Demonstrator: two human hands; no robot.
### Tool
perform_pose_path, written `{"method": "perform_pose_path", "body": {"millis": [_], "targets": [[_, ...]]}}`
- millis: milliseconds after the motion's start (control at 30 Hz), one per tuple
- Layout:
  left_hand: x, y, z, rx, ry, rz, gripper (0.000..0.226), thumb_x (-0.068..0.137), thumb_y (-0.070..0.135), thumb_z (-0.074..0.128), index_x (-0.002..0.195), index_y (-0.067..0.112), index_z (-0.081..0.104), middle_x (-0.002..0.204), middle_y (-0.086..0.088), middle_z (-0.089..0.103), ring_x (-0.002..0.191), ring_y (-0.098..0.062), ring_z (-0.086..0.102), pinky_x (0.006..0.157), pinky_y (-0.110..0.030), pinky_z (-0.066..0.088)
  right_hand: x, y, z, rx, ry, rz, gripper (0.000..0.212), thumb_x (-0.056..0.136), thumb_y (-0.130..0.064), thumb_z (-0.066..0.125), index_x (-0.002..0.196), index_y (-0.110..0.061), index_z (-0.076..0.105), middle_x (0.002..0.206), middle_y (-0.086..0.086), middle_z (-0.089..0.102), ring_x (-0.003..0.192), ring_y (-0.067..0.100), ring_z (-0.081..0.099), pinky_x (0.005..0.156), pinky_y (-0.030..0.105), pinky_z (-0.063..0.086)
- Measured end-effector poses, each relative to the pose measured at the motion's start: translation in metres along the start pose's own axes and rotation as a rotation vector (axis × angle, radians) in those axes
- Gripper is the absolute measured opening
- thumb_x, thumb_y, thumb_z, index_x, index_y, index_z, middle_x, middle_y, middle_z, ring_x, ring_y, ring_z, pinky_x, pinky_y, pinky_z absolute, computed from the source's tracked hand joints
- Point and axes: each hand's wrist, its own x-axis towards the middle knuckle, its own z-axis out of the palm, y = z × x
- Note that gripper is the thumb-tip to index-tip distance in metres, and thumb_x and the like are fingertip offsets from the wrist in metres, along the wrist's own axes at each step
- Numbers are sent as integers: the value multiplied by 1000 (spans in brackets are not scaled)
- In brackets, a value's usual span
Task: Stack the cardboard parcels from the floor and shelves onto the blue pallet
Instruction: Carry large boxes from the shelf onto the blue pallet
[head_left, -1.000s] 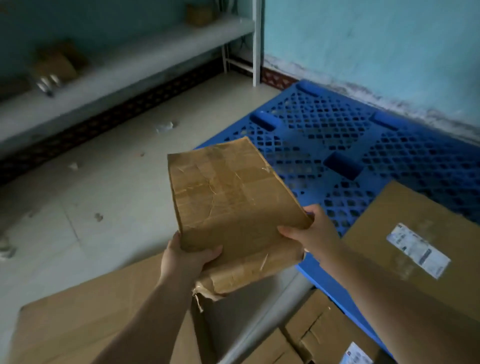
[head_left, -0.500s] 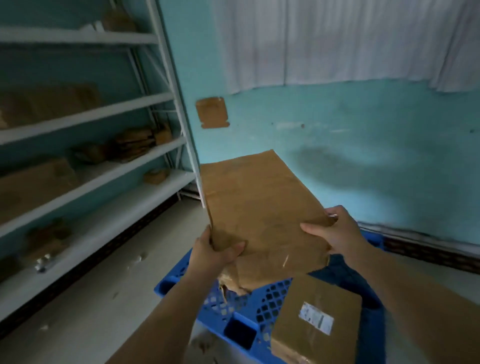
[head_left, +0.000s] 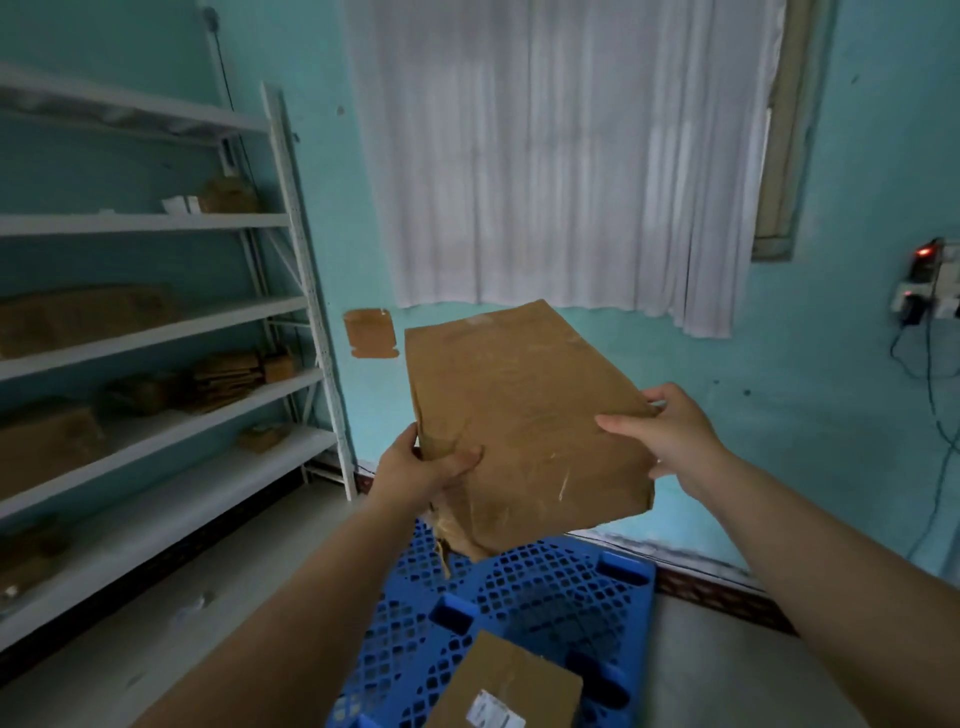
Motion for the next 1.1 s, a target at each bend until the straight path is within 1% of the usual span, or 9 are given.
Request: {"method": "perform_pose_path", "body": {"millis": [167, 367, 500, 600, 700, 800, 967, 1033, 1100], "targets": [[9, 9, 20, -37, 5, 47, 76, 65, 29, 83, 131, 17, 47, 127, -5, 58, 109, -28, 59, 94, -48, 50, 23, -6, -18, 11, -10, -4, 55, 67, -25, 84, 110, -17, 50, 93, -3, 53, 95, 25, 55, 83, 53, 52], [46, 1, 48, -77, 6, 54, 80, 64, 26, 83, 134, 15, 45, 127, -7, 57, 111, -28, 58, 95, -48, 49, 68, 11, -19, -2, -4, -26, 53, 69, -22, 83, 110, -15, 50, 95, 1, 54, 95, 26, 56, 76, 46, 51], [94, 6, 52, -93, 21, 57, 80, 63, 25, 84, 134, 14, 47, 127, -5, 58, 109, -27, 59, 94, -46, 50, 115, 10, -4, 5, -16, -25, 53, 69, -23, 83, 110, -15, 50, 109, 4, 56, 94, 24, 56, 68, 41, 52], [130, 17, 49, -112, 47, 42, 77, 63, 22, 84, 132, 15, 49, 125, -6, 60, 104, -26, 60, 93, -45, 51, 156, 2, 12, 33, -42, -17, 53, 68, -24, 83, 109, -16, 50, 110, 4, 57, 98, 26, 58, 73, 45, 51], [165, 25, 46, -104, 95, 23, 81, 61, 24, 85, 133, 17, 47, 123, -6, 60, 107, -29, 60, 93, -48, 51, 195, -6, 31, 47, -67, -28, 53, 67, -25, 84, 107, -17, 50, 105, 1, 57, 99, 26, 58, 79, 49, 52], [194, 29, 45, -108, 162, 3, 87, 58, 24, 86, 135, 21, 44, 123, -5, 58, 106, -29, 59, 92, -50, 51, 232, -9, 49, 59, -112, -38, 55, 66, -26, 84, 108, -17, 50, 98, -3, 55, 97, 25, 58, 79, 49, 52], [229, 32, 56, -105, 273, -32, 88, 59, 21, 86, 136, 21, 43, 123, -5, 58, 95, -23, 57, 87, -43, 53, 289, 2, 71, 68, -220, -45, 52, 67, -27, 83, 105, -17, 49, 107, 3, 57, 95, 25, 57, 79, 50, 53], [241, 33, 70, -114, 311, -56, 85, 61, 19, 84, 135, 21, 44, 121, -4, 57, 96, -23, 56, 82, -40, 52, 315, 9, 74, 71, -275, -47, 50, 69, -26, 82, 105, -17, 48, 106, 2, 56, 95, 24, 56, 80, 50, 52], [253, 31, 89, -123, 368, -90, 88, 61, 20, 84, 137, 22, 41, 125, -5, 56, 103, -26, 56, 84, -41, 52, 343, 16, 73, 72, -337, -62, 50, 69, -27, 82, 104, -16, 48, 105, 2, 55, 95, 24, 56, 83, 52, 52]]}}
